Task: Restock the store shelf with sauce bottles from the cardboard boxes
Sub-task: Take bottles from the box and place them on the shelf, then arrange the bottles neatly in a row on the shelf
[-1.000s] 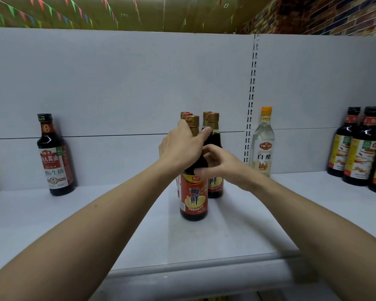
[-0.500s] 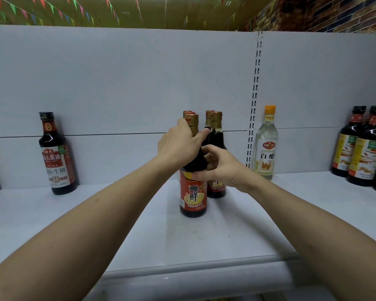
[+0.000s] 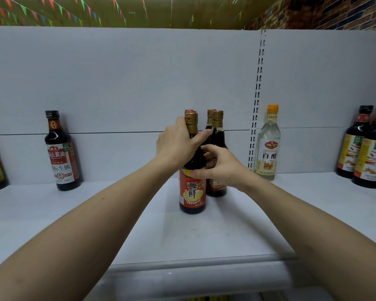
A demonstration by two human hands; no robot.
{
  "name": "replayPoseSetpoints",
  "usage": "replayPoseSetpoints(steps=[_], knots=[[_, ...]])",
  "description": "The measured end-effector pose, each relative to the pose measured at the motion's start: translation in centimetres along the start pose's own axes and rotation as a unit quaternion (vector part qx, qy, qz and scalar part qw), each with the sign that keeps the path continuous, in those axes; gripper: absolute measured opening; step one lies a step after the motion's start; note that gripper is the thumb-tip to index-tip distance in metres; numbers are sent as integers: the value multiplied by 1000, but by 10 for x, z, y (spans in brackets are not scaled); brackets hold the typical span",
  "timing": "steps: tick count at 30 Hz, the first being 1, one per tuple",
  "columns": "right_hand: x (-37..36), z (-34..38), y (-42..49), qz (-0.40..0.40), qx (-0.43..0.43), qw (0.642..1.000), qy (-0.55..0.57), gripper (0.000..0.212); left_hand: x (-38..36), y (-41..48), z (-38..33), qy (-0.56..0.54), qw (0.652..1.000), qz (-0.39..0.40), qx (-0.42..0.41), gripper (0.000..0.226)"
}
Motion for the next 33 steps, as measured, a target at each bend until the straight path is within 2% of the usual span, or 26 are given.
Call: replayPoseSetpoints(steps=[4,7,10,14,16,19,23,28,33], knots=[[13,20,-8,-32,28,998,-50,70,3,-7,7,-48,998,11,49,66],[40,47,-11,-137,77,985,-71,72,25,-11,19,-80,994,-21,72,72],[54,80,-17,-240,145,952,-118,74,53,-15,44,-54,993,-59,84,72],[26,130,-34,-281,225,925,-122,57,87,-32,93,19,991,-68,117,74],[-8,148,-33,-249,230,932,-129,51,107,-46,121,63,986,-70,140,74],[-83,167,-27,-134,224,951,-164,54,146,-71,162,148,975,-70,152,73],[-185,187,-39,9,227,956,-188,58,213,-109,222,225,953,-81,187,71],[-310,216,-62,126,260,925,-246,72,311,-170,310,299,907,-91,281,73],[-440,268,-101,217,307,892,-252,72,416,-235,396,346,860,-103,362,77]])
Point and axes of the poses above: each hand's wrist, its own y-axis towards the middle knuckle, its own x-axis out of the back of the hand, z = x × y, the point moved 10 cm from there along y, towards the middle knuckle, and after that the axes turned 9 degrees about -z, right-handed, at the moved point
